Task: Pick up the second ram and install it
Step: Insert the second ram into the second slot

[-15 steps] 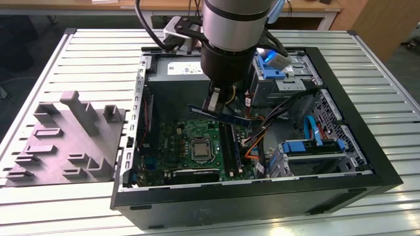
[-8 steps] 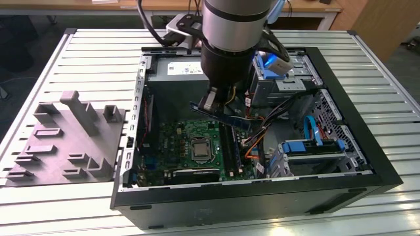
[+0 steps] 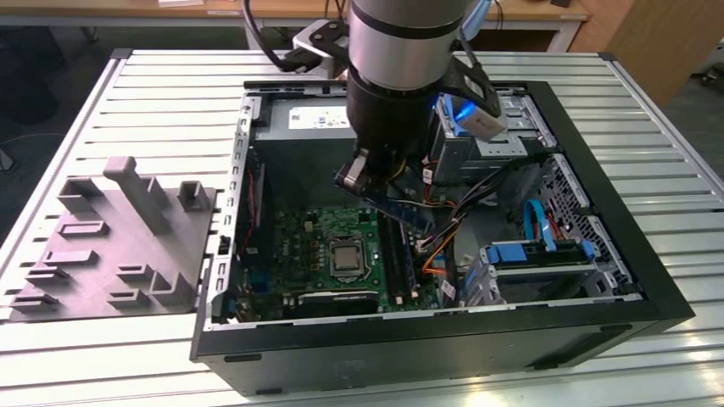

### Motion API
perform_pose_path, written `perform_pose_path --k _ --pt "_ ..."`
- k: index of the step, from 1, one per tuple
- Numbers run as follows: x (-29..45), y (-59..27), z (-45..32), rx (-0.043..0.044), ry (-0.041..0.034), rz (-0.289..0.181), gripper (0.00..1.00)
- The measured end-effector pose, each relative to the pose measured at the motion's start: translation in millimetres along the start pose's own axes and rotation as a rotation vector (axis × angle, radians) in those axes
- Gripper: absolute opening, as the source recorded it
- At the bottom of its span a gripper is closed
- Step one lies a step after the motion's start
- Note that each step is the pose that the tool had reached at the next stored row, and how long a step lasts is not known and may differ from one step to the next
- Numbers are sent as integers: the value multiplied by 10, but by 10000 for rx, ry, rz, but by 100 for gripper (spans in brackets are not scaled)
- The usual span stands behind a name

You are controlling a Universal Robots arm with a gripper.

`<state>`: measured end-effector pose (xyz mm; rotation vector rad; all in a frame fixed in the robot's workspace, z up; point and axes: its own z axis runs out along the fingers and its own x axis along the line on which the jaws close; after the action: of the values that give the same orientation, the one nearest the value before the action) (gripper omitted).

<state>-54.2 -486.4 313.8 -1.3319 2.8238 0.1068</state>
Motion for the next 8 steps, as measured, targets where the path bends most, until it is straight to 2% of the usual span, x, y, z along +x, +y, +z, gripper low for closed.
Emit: perform_pose_path --k 8 --pt "1 0 8 66 -78 1453 12"
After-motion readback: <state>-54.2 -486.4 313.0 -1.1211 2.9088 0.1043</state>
